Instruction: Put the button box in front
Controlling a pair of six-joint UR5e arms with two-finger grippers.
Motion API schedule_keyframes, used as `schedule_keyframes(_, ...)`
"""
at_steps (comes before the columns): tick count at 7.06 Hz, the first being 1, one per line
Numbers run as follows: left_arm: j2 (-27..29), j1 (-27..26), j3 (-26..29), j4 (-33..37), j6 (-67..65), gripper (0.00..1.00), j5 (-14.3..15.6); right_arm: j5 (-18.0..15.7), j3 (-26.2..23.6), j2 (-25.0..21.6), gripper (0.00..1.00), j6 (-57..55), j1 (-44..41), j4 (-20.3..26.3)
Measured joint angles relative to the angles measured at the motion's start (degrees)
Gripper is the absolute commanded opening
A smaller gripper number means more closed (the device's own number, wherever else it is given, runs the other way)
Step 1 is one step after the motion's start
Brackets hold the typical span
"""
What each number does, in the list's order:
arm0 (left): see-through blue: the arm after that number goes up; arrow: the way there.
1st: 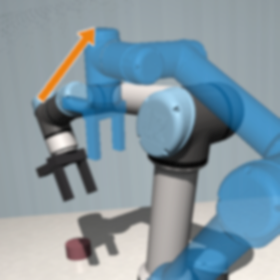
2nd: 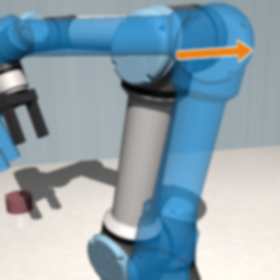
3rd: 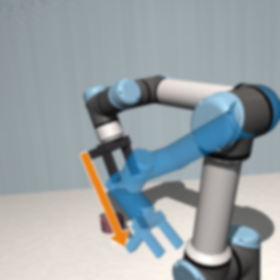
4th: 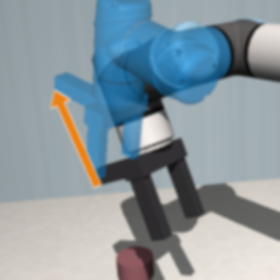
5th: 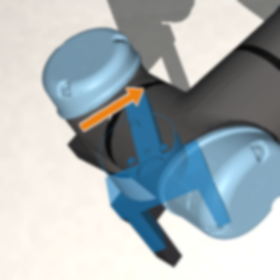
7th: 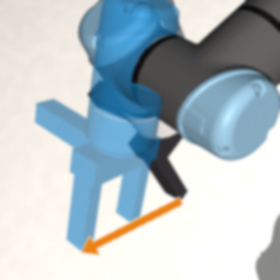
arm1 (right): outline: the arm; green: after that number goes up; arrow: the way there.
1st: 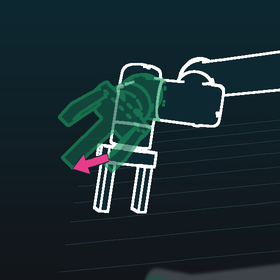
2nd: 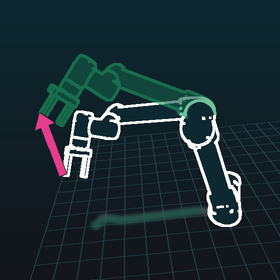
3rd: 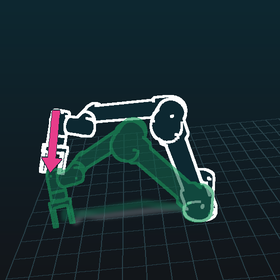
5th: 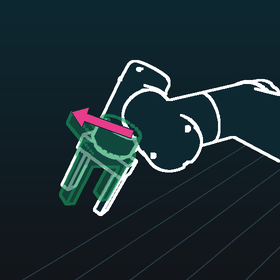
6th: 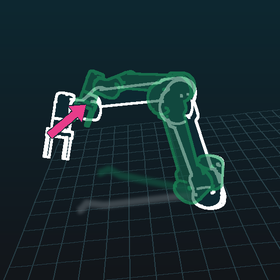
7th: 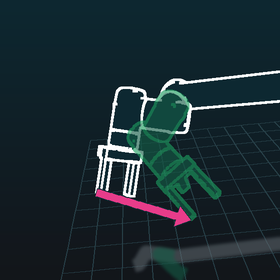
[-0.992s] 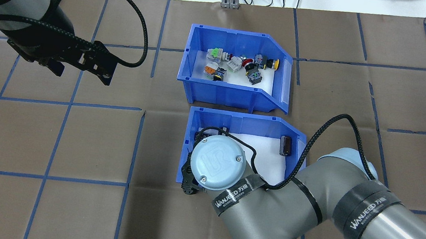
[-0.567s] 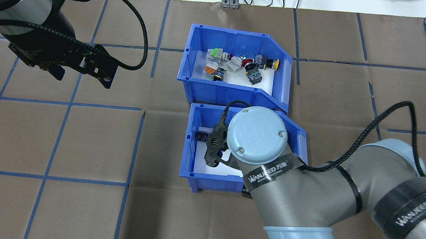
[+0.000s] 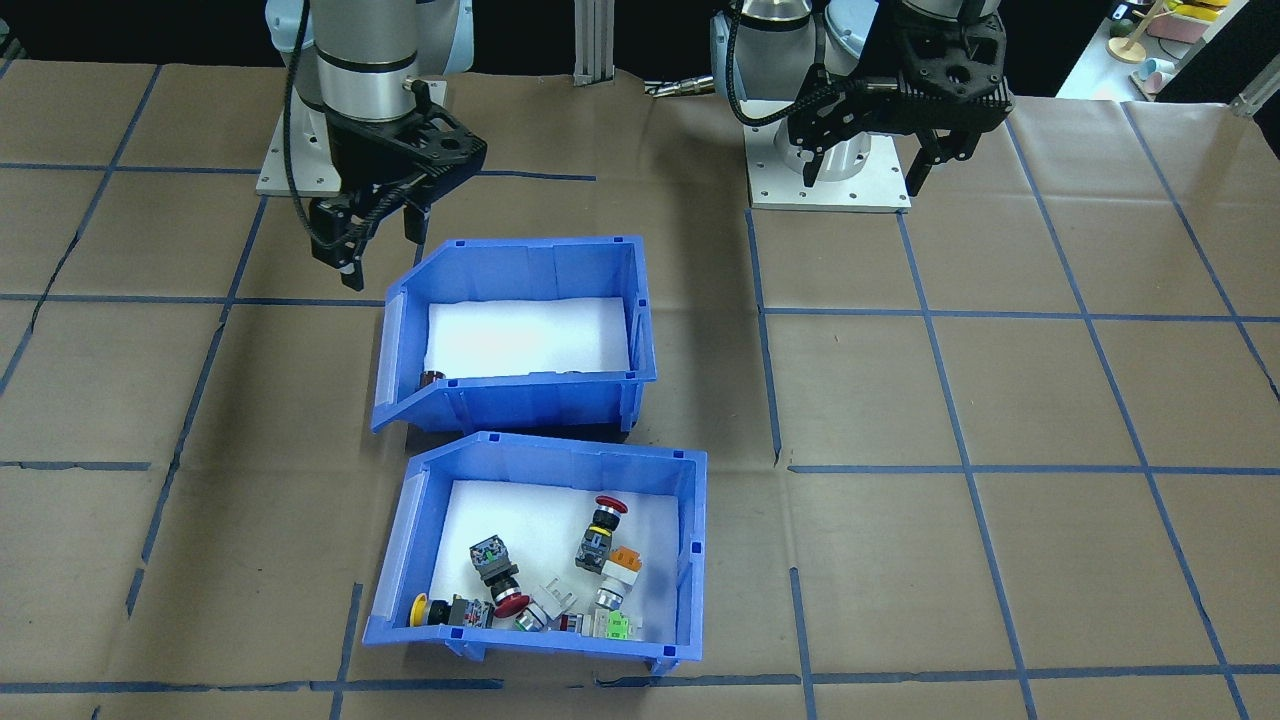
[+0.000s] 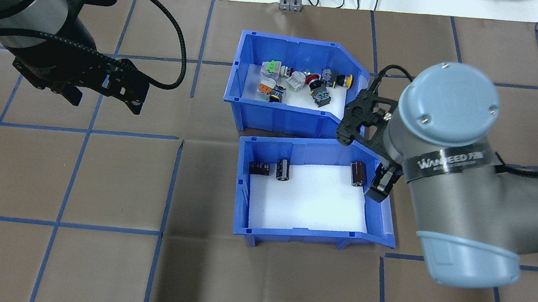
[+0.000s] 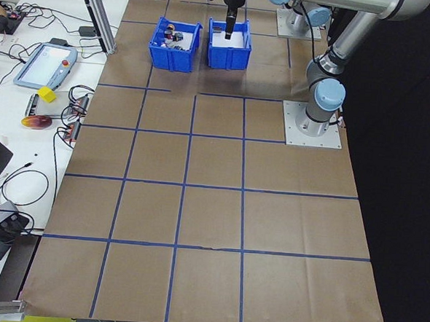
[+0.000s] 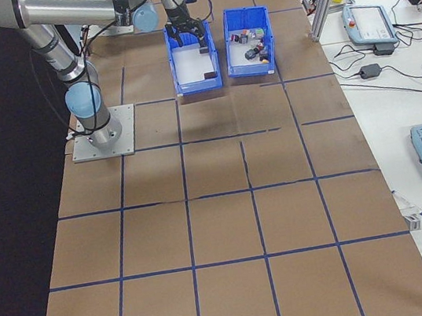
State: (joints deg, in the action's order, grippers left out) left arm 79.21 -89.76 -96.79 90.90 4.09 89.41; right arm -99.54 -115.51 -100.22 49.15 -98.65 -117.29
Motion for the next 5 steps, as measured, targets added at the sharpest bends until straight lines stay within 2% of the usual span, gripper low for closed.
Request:
schedule_keyframes(1,0.22,0.01,-0.01,0.19,-0.26,0.99,0.06,0.82,3.03,0.00,1.00,-4.56,3.02,3.86)
schedule_keyframes(3,0.31,0.02,-0.05,0.28,-0.38,0.99,0.13,2.18,8.10,0.38,1.00,-21.00,7.14,10.94)
schedule_keyframes(5,0.42,0.02,-0.22,0.26,-0.40,0.99,0.14,2.84,11.73,1.89,1.00,-37.83,8.76,15.11)
